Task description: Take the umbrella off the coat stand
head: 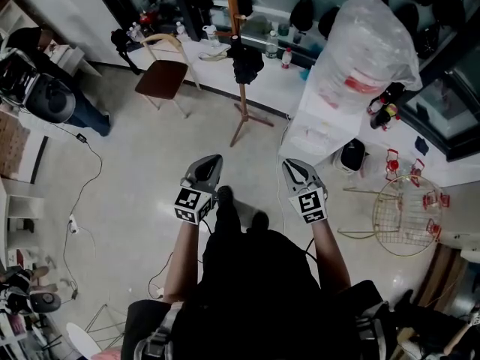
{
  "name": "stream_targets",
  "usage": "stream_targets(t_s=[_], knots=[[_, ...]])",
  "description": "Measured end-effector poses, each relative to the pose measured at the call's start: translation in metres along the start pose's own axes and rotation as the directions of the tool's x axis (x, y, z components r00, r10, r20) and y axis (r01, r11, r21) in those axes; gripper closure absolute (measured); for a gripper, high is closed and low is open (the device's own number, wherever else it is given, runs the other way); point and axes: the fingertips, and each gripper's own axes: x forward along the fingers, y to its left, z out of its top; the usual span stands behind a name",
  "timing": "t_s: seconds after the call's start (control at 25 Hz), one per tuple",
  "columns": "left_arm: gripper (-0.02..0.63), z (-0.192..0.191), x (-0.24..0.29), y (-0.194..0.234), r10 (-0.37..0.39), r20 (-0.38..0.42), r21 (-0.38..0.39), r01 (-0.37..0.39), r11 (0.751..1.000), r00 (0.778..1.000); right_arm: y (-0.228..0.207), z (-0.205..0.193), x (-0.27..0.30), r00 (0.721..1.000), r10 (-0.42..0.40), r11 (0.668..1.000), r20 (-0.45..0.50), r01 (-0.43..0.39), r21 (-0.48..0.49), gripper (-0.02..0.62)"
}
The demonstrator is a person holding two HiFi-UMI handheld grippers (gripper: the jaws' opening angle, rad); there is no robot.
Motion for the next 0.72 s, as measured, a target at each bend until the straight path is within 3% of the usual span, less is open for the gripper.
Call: stream_targets(t_s=[0.16,0.4,0.56,0.72], knots=[[0.604,-0.0006,-0.0005,0.0013,0.027,0.0,-0.002,-0.027,1.0,1.0,-0.001,0.0015,-0.0001,1.0,0.009,1.0,0.009,-0.009,-0.009,0.53],[0.543,-0.0005,-0.0001,0.0079,0.048,-0.009,0.0,-0.048,0.999,0.999,-0.0034,0.0048,0.0031,1.0,0.014,1.0,0.017,-0.014,-0.001,0.436],[0.429,-0.0006,0.0003,0.006,0.03,0.003,-0.003,-0.03,1.0,1.0,-0.0049,0.0053,0.0025,1.0,0.004,1.0,0.029,-0.005,0.015,0.309],[0.379,0.0006,0.0004,0.0059,0.014,0.014,-0.001,-0.014,1.0,1.0,-0.0028,0.0054,0.0034,1.0,0.008,1.0,0.029,-0.008,0.014,0.257]])
